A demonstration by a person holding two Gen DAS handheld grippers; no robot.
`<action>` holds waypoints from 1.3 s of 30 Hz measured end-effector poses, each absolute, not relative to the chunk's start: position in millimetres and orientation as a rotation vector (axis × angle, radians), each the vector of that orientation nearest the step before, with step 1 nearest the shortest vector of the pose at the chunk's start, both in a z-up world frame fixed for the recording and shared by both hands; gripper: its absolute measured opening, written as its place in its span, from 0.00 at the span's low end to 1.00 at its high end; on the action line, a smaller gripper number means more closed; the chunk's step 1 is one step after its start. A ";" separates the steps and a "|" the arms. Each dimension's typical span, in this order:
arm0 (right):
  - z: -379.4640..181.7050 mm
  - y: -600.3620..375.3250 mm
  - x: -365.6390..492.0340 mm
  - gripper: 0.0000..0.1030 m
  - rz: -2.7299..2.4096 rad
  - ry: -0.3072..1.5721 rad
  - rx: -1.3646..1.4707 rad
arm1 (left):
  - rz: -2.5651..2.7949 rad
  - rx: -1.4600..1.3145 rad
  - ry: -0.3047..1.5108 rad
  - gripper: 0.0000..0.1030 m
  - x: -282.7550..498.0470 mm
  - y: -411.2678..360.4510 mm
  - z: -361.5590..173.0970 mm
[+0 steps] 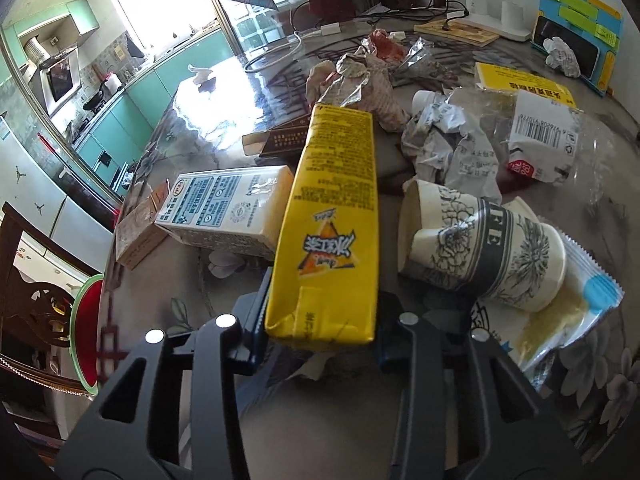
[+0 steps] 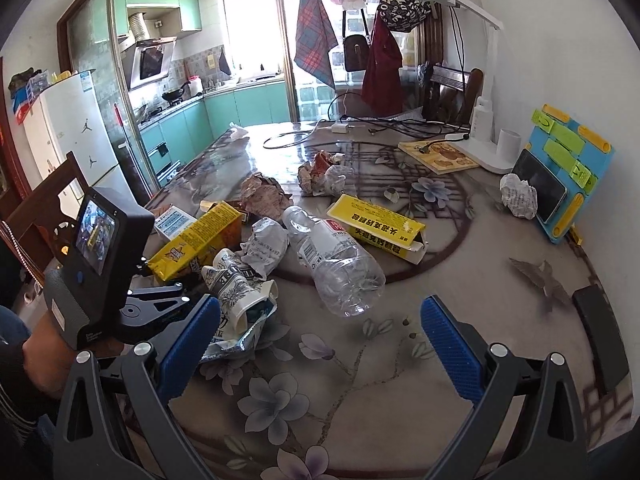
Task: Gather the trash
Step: 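Grasp the yellow snack box with the left tool while the right tool approaches the water bottle, then carry the yellow box toward the bucket while the right tool grasps the plastic bottle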
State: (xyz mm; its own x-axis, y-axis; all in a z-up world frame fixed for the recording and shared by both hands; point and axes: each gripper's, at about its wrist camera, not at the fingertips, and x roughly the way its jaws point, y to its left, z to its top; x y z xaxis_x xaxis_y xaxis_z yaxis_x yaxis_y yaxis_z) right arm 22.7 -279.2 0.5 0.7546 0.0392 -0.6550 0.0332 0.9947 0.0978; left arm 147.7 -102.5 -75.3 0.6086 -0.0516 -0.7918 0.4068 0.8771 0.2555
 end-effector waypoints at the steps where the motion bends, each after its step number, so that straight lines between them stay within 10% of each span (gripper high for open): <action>1: 0.1 -279.7 24.2 0.94 0.002 0.717 0.104 | -0.279 0.425 0.883 0.36 146.9 -100.4 -72.5; 32: -64.9 -259.8 151.0 0.94 0.092 0.984 -0.281 | -0.337 0.118 0.738 0.35 102.6 -21.5 6.1; 39: -83.5 -262.9 170.8 0.65 0.092 1.086 -0.272 | -0.325 0.099 0.731 0.35 103.8 -13.3 7.8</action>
State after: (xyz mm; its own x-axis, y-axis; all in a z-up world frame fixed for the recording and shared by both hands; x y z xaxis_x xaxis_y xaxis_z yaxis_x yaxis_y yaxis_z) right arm 170.8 -262.9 -83.5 0.4664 -0.0589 -0.8826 -0.2065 0.9630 -0.1734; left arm 103.8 -13.3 7.8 0.6970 -0.2568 -0.6695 0.3253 0.9453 -0.0240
